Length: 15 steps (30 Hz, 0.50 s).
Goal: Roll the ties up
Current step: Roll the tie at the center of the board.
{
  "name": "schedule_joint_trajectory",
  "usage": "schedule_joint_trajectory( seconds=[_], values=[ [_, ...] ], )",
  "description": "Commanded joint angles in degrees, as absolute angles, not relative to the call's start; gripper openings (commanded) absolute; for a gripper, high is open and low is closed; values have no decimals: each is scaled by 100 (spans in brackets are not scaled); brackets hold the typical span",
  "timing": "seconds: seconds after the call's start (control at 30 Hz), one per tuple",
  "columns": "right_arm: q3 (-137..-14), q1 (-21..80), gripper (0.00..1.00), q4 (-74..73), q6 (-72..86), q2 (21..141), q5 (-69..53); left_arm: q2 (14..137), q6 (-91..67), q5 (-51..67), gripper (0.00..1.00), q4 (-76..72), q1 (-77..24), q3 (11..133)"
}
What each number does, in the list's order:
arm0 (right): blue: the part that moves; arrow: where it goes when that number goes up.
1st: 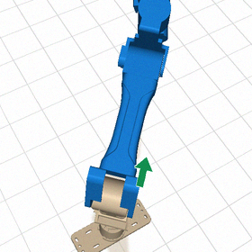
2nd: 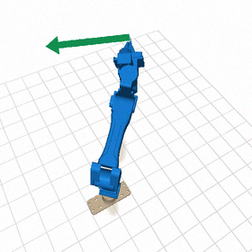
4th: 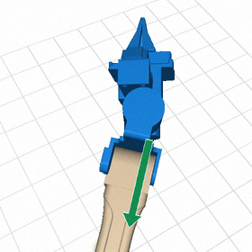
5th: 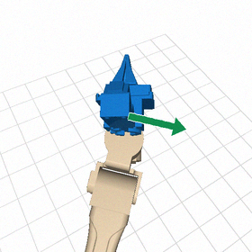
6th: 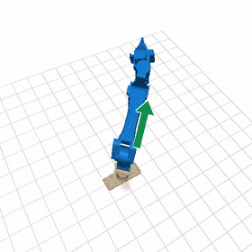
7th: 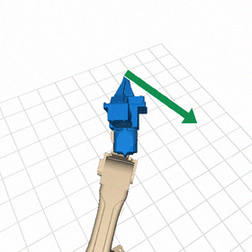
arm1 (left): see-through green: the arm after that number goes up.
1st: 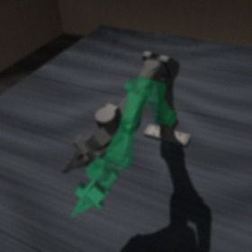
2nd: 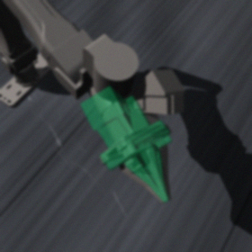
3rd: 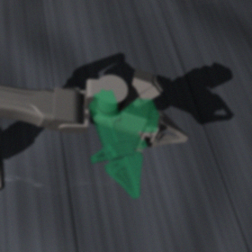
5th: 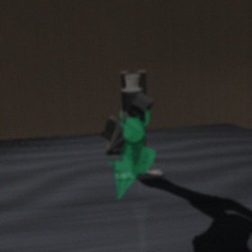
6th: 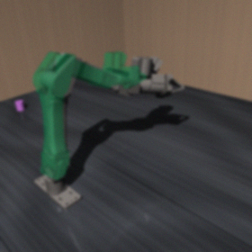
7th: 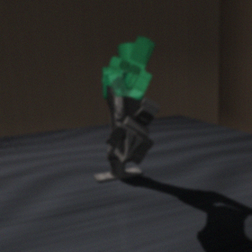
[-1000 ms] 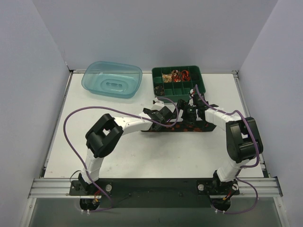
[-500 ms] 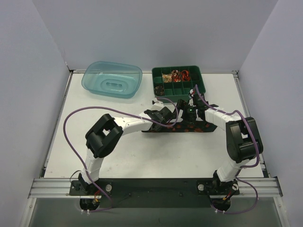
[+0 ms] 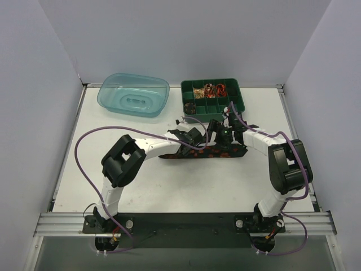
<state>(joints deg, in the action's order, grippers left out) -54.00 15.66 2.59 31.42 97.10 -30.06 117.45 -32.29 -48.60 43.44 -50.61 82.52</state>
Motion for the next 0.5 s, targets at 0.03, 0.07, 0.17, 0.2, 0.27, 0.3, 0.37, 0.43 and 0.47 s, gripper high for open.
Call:
schedule_joint_trajectory(
  seconds=[0.03,0.07,0.17,0.2,0.27,0.3,0.37,0.43,0.47],
  values=[
    [-5581,1617,81,325,3103,9729,-3138,11733,-2989,-5528,3,4808,-4966,8464],
    [-5581,1617,81,325,3111,9729,-3146,11760,-2936,-5537,3,4808,-4975,8490],
    [-5581,1635,81,325,3103,9765,-3164,11970,-2909,-5441,3,4755,-4992,8525],
    [-5598,1635,81,325,3103,9773,-3173,12101,-2944,-5414,3,4746,-4983,8551],
    [-5599,1652,81,316,3094,9782,-3199,12234,-2997,-5344,3,4729,-5018,8587],
    [-5599,1661,81,316,3094,9782,-3208,12374,-3023,-5335,3,4755,-5027,8639],
    [-5590,1679,81,316,3085,9782,-3208,12532,-3067,-5370,3,4790,-5089,8727],
    [-5599,1696,81,308,3076,9791,-3208,12787,-3120,-5353,3,4869,-5124,8858],
    [-5599,1705,81,308,3076,9791,-3208,12849,-3120,-5335,3,4878,-5141,8885]
  ],
)
